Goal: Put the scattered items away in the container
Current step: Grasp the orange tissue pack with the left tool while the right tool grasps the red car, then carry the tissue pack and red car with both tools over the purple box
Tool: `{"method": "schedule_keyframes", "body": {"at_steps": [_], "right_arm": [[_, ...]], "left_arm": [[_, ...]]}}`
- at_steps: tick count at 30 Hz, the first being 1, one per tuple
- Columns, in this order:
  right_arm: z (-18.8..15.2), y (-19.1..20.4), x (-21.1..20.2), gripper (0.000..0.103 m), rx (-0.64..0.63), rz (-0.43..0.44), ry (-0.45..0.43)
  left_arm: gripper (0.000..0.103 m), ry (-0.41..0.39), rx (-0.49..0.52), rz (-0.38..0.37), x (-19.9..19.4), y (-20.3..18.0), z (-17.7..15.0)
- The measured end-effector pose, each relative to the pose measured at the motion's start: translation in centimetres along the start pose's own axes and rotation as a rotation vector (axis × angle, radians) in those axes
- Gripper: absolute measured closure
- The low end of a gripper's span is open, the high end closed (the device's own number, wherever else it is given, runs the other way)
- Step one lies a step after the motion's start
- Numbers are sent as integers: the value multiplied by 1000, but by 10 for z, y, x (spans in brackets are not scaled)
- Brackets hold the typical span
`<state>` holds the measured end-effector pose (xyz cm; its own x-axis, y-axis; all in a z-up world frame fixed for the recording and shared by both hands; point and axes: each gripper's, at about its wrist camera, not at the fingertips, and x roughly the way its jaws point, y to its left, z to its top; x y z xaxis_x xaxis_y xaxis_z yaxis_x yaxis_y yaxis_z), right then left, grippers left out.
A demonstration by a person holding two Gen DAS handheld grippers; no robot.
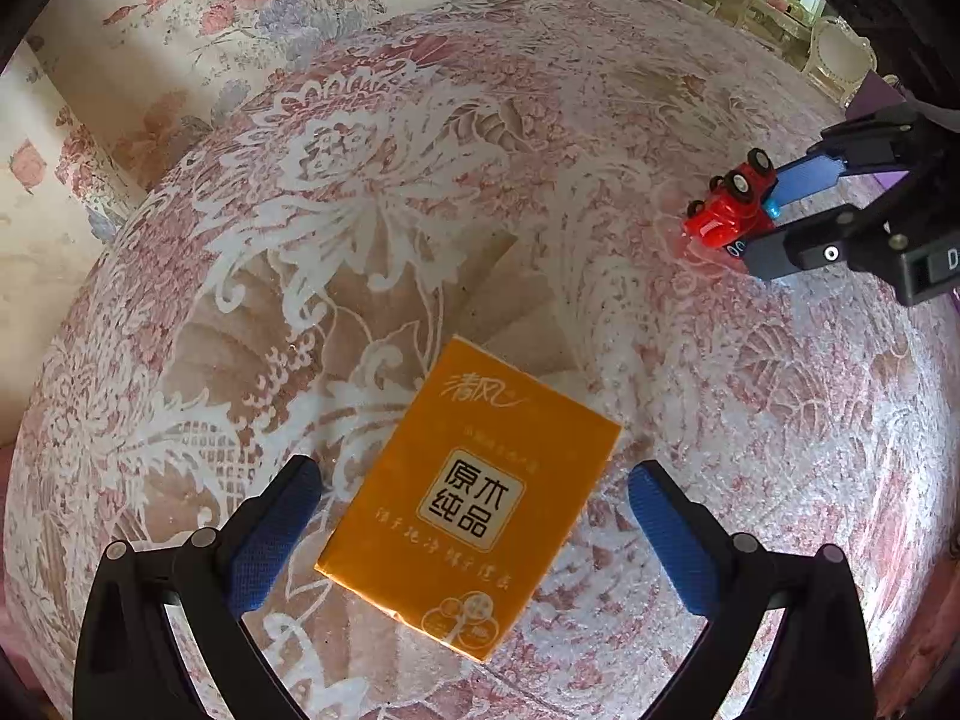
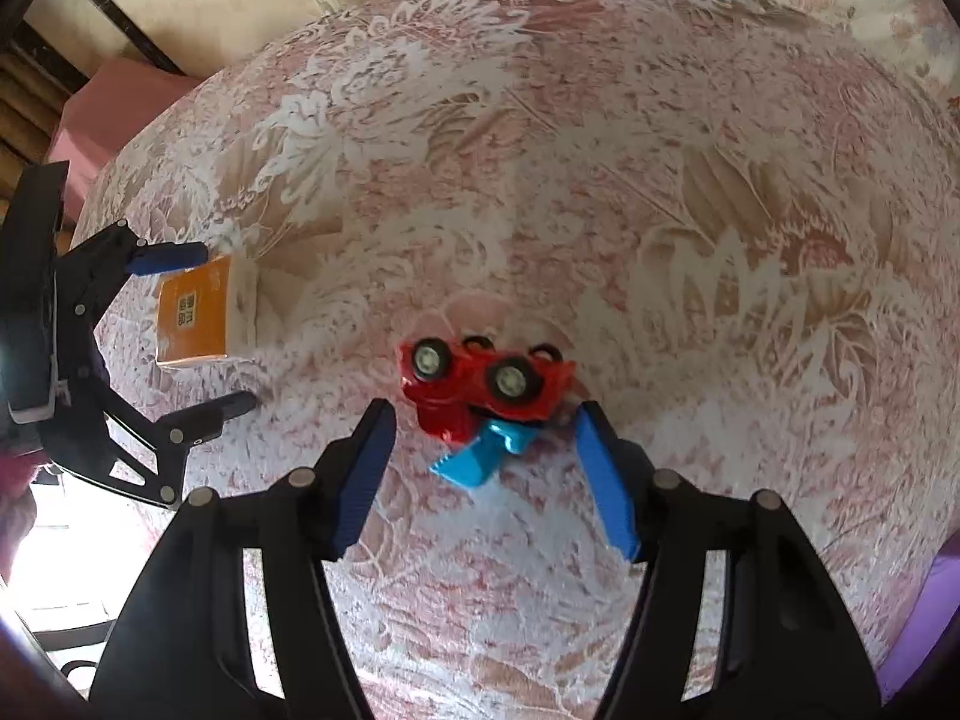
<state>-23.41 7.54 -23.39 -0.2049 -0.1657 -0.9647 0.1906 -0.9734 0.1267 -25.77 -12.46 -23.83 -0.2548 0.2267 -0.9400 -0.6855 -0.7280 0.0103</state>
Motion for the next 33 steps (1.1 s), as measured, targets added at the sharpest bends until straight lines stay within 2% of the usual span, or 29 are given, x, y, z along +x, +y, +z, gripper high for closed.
{"method": "schedule_keyframes", "body": {"at_steps": [7,11,15,18,23,25,31,33], "right_arm": [[2,15,0,40,-79,-58,-22],[7,13,1,40,-64,-45,-25],[9,18,2,45,-79,-56,-36],[7,19,1,45,-74,-58,-54],[-3,5,-8,45,-3,4,-97],[-6,0,-15,45,18,29,-113],[-19,-9,-30,45,25,63,-134],[-23,-10,-32,45,28,69,-137]], "left_arm": [[2,-9,-34,11,-6,3,0],[15,-25,-65,22,-12,5,2],[31,-41,-100,34,-20,8,4],[36,-39,-110,38,-22,9,0],[41,-46,-135,40,-16,14,-17],[42,-56,-156,31,0,4,-15],[41,-75,-172,7,-5,8,-21],[27,-71,-162,-30,-4,9,-20]]}}
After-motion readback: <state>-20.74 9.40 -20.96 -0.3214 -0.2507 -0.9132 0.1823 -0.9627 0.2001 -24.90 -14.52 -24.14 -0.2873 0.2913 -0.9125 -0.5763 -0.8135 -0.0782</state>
